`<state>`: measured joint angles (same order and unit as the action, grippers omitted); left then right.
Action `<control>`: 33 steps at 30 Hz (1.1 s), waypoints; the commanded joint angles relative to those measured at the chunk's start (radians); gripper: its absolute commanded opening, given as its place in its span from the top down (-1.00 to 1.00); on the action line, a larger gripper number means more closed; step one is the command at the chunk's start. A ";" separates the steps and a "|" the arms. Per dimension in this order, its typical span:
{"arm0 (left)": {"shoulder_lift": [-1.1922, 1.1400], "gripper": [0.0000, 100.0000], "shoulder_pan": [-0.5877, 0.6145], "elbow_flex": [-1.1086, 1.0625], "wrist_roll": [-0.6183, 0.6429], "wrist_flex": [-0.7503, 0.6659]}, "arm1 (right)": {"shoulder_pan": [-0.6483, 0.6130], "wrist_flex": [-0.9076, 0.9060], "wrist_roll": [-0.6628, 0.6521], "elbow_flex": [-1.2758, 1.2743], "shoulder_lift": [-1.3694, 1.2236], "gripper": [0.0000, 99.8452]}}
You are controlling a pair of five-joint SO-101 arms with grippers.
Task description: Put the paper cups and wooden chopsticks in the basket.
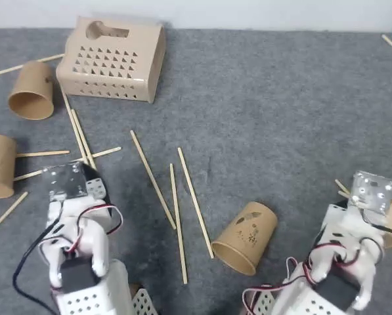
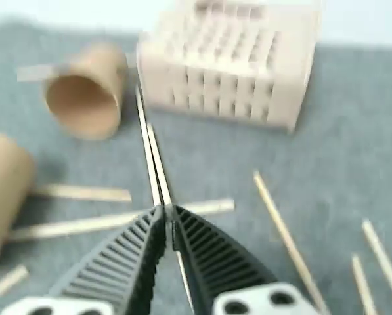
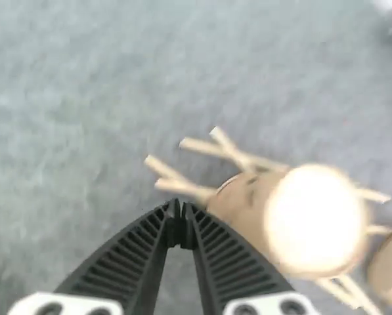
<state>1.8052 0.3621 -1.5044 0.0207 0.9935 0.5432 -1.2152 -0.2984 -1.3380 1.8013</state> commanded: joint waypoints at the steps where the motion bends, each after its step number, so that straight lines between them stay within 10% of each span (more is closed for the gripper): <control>1: 0.015 0.97 -0.052 0.156 0.005 0.046 | 0.024 0.012 -0.026 0.104 0.007 0.97; 18: -0.936 0.97 -0.149 0.725 0.183 0.130 | 0.147 -0.045 0.005 0.749 -0.903 0.97; 33: -1.448 0.97 -0.210 0.676 0.245 -0.198 | 0.193 -0.209 0.008 1.737 -1.853 0.76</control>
<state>0.3890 0.1565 -0.8309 0.2524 0.8523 0.7273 -1.4162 -0.3000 0.1519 0.0783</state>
